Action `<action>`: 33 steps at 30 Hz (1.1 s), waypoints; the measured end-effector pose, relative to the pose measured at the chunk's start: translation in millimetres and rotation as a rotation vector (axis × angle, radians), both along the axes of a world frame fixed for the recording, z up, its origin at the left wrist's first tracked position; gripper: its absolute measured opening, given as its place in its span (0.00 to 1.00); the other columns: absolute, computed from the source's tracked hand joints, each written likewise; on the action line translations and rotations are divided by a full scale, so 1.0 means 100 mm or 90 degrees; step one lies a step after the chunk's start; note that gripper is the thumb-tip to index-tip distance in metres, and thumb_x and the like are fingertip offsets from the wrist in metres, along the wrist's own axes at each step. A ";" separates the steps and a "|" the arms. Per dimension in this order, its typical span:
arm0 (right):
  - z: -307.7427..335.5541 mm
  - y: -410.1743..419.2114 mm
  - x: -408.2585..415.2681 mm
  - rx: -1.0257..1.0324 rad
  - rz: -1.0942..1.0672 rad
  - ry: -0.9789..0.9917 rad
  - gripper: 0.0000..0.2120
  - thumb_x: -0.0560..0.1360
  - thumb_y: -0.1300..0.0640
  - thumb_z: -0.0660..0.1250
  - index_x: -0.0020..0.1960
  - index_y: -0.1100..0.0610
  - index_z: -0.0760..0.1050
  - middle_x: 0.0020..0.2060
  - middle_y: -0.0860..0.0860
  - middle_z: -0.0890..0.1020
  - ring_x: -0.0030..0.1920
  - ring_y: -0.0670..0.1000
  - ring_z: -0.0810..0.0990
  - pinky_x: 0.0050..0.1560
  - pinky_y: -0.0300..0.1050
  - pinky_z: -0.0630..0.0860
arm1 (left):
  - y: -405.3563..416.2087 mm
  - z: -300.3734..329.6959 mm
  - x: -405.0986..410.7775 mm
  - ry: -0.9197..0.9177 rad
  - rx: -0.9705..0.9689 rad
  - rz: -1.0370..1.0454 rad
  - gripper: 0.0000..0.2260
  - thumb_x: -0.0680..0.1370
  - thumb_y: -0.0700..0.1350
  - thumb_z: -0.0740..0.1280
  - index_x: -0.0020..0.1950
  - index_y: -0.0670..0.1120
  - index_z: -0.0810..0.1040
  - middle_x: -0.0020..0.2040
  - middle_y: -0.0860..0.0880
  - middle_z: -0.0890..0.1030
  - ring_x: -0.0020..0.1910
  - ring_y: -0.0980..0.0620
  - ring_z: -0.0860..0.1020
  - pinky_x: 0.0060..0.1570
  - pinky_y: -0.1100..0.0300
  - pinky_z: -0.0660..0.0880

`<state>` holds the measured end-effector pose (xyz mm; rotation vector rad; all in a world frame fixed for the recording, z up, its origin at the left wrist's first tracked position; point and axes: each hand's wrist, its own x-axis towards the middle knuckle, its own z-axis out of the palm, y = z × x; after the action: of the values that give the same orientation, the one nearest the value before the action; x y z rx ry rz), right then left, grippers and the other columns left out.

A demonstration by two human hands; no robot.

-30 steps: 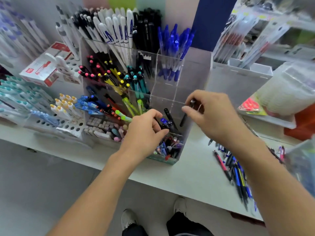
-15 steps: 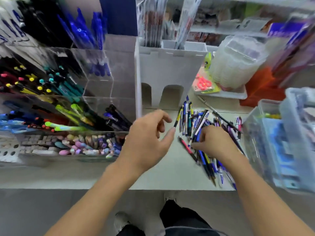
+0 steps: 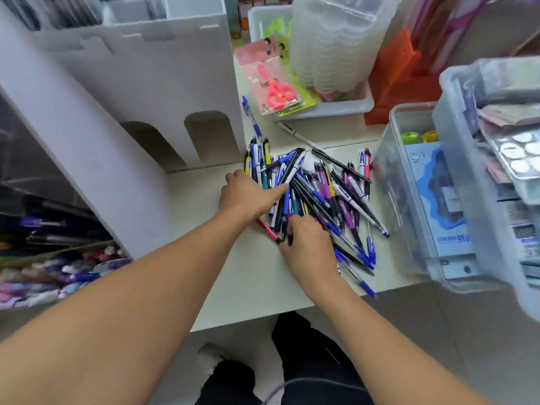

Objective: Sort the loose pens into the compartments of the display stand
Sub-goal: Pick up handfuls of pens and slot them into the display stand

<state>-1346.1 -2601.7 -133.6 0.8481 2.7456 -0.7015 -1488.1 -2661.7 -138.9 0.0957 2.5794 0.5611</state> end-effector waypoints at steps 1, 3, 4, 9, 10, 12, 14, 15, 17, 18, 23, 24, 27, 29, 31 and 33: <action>-0.03 0.00 0.01 -0.002 0.008 0.032 0.06 0.77 0.61 0.68 0.47 0.57 0.70 0.48 0.55 0.75 0.41 0.58 0.74 0.39 0.50 0.67 | 0.06 -0.02 0.00 0.005 -0.004 0.011 0.48 0.66 0.71 0.72 0.73 0.39 0.65 0.70 0.41 0.70 0.67 0.40 0.73 0.61 0.50 0.72; -0.08 0.04 0.04 -0.016 0.017 0.100 0.06 0.77 0.59 0.69 0.47 0.58 0.72 0.47 0.55 0.75 0.40 0.59 0.75 0.39 0.51 0.69 | 0.17 -0.06 -0.02 0.019 -0.016 0.020 0.48 0.66 0.68 0.75 0.73 0.39 0.63 0.70 0.41 0.69 0.68 0.40 0.72 0.62 0.50 0.72; -0.08 0.07 0.06 -0.017 0.026 0.117 0.08 0.76 0.57 0.71 0.46 0.58 0.72 0.46 0.55 0.75 0.38 0.58 0.74 0.37 0.51 0.69 | 0.21 -0.08 -0.03 0.023 -0.020 0.020 0.48 0.66 0.67 0.75 0.73 0.39 0.63 0.70 0.41 0.69 0.68 0.40 0.72 0.62 0.50 0.72; -0.11 0.17 0.13 0.055 0.130 -0.044 0.20 0.75 0.44 0.72 0.46 0.54 0.63 0.42 0.50 0.71 0.38 0.56 0.69 0.38 0.49 0.64 | 0.33 -0.10 -0.15 0.017 -0.013 0.015 0.41 0.66 0.64 0.75 0.68 0.40 0.70 0.64 0.42 0.76 0.61 0.41 0.77 0.53 0.53 0.74; -0.11 0.19 0.12 0.055 0.128 -0.051 0.20 0.76 0.43 0.71 0.46 0.54 0.62 0.41 0.51 0.71 0.38 0.56 0.70 0.39 0.49 0.64 | 0.31 -0.11 -0.18 0.022 -0.024 0.000 0.36 0.66 0.63 0.75 0.64 0.41 0.73 0.59 0.43 0.79 0.56 0.41 0.79 0.48 0.54 0.75; -0.12 0.23 0.07 0.040 0.104 -0.026 0.18 0.78 0.45 0.69 0.45 0.55 0.63 0.41 0.51 0.72 0.39 0.58 0.72 0.39 0.49 0.65 | 0.27 -0.09 -0.25 0.027 -0.042 -0.039 0.24 0.68 0.59 0.75 0.54 0.44 0.77 0.50 0.45 0.80 0.46 0.43 0.78 0.41 0.56 0.72; -0.14 0.25 0.04 0.037 0.092 0.009 0.15 0.79 0.49 0.67 0.45 0.55 0.64 0.40 0.51 0.71 0.38 0.58 0.71 0.37 0.49 0.66 | 0.20 -0.08 -0.31 0.011 -0.049 -0.068 0.18 0.69 0.57 0.74 0.49 0.46 0.78 0.46 0.46 0.80 0.43 0.43 0.77 0.39 0.58 0.70; -0.15 0.25 0.03 0.043 0.090 0.022 0.13 0.79 0.52 0.66 0.45 0.55 0.64 0.40 0.51 0.71 0.37 0.58 0.71 0.36 0.49 0.68 | 0.16 -0.07 -0.34 -0.001 -0.052 -0.077 0.16 0.69 0.57 0.74 0.47 0.47 0.78 0.45 0.46 0.80 0.42 0.43 0.77 0.38 0.58 0.69; -0.17 0.26 0.00 0.063 0.092 0.033 0.10 0.79 0.55 0.64 0.45 0.56 0.64 0.41 0.52 0.72 0.37 0.58 0.73 0.35 0.50 0.70 | 0.08 -0.04 -0.37 -0.022 -0.052 -0.084 0.14 0.70 0.56 0.74 0.44 0.48 0.77 0.42 0.47 0.78 0.39 0.46 0.77 0.34 0.59 0.67; -0.20 0.26 -0.02 0.071 0.098 0.041 0.10 0.79 0.56 0.64 0.44 0.56 0.64 0.41 0.52 0.71 0.36 0.58 0.73 0.33 0.50 0.68 | 0.02 -0.03 -0.38 -0.034 -0.049 -0.084 0.13 0.70 0.55 0.75 0.43 0.48 0.77 0.40 0.48 0.77 0.37 0.48 0.76 0.32 0.58 0.67; -0.25 0.21 0.01 0.125 0.145 0.199 0.12 0.74 0.53 0.73 0.41 0.57 0.71 0.36 0.51 0.71 0.29 0.52 0.64 0.27 0.42 0.56 | -0.29 -0.04 -0.36 -0.046 -0.072 -0.071 0.14 0.72 0.54 0.72 0.37 0.47 0.72 0.37 0.48 0.74 0.37 0.45 0.75 0.31 0.58 0.65; -0.26 0.19 0.05 0.145 0.173 0.206 0.14 0.72 0.49 0.74 0.42 0.57 0.73 0.36 0.51 0.72 0.29 0.51 0.66 0.27 0.41 0.56 | -0.35 -0.05 -0.36 -0.040 -0.076 -0.063 0.14 0.72 0.53 0.72 0.36 0.47 0.72 0.37 0.48 0.74 0.35 0.47 0.74 0.29 0.58 0.64; -0.36 0.11 0.20 0.205 0.250 0.147 0.19 0.67 0.43 0.78 0.47 0.55 0.76 0.38 0.50 0.74 0.31 0.53 0.75 0.25 0.41 0.57 | -0.47 -0.08 -0.33 -0.019 -0.068 -0.055 0.12 0.72 0.52 0.72 0.38 0.46 0.74 0.39 0.45 0.79 0.36 0.46 0.75 0.30 0.58 0.65; -0.45 0.10 0.20 0.223 0.214 0.133 0.17 0.68 0.47 0.80 0.44 0.55 0.76 0.36 0.51 0.74 0.28 0.55 0.75 0.24 0.41 0.55 | -0.55 -0.09 -0.31 -0.009 -0.053 -0.054 0.11 0.73 0.52 0.72 0.41 0.46 0.75 0.42 0.44 0.81 0.40 0.43 0.77 0.34 0.58 0.66; -0.49 0.08 0.13 0.235 0.170 0.140 0.15 0.70 0.52 0.79 0.40 0.57 0.75 0.34 0.52 0.74 0.24 0.55 0.73 0.23 0.40 0.54 | -0.64 -0.11 -0.28 0.001 -0.041 -0.038 0.11 0.72 0.51 0.72 0.43 0.46 0.74 0.42 0.44 0.81 0.41 0.42 0.79 0.36 0.59 0.68; -0.48 0.05 0.04 0.237 0.127 0.150 0.14 0.70 0.54 0.78 0.39 0.58 0.74 0.33 0.52 0.74 0.23 0.55 0.72 0.25 0.40 0.54 | -0.75 -0.14 -0.24 0.008 -0.034 -0.013 0.12 0.72 0.51 0.72 0.47 0.45 0.75 0.44 0.45 0.80 0.42 0.42 0.79 0.38 0.58 0.70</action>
<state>-1341.7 -2596.3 -181.3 0.5685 3.1759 -0.2690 -1511.7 -2736.4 -152.4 0.1074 2.6009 0.4851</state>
